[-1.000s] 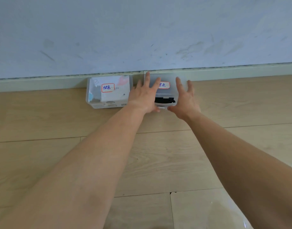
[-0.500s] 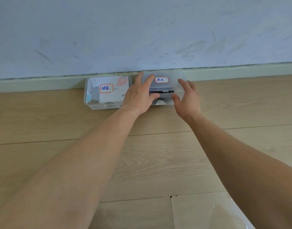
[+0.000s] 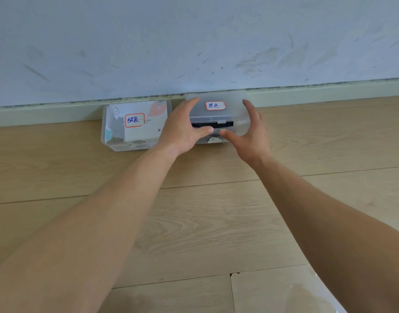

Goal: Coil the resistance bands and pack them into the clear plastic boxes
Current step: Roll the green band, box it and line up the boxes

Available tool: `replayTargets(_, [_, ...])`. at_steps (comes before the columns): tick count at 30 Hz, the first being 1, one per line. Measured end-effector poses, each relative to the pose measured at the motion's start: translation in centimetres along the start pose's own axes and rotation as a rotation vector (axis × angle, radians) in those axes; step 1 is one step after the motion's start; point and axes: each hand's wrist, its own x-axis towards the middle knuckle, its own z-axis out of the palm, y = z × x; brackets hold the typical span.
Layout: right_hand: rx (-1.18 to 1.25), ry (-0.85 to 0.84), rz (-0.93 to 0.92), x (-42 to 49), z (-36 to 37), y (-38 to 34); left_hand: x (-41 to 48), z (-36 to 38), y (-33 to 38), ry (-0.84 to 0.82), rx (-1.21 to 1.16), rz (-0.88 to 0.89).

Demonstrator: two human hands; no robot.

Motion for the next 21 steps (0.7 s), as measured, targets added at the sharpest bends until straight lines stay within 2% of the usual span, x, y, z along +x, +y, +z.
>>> replayTargets(6, [0.054,0.05,0.036,0.0,0.8,0.2,0.2,-1.1,-0.4,-0.023,-0.054,0.033])
replayTargets(11, [0.066,0.099,0.025,0.3,1.0,0.2,0.3,-0.4,-0.5,0.05,-0.094,0.013])
replayTargets(16, [0.025,0.105,0.002,0.7,1.2,0.1,-0.3,0.5,0.0,0.126,0.005,0.041])
replayTargets(21, [-0.001,0.101,-0.013,0.7,1.4,0.2,-0.2,0.8,-0.3,0.075,0.117,0.06])
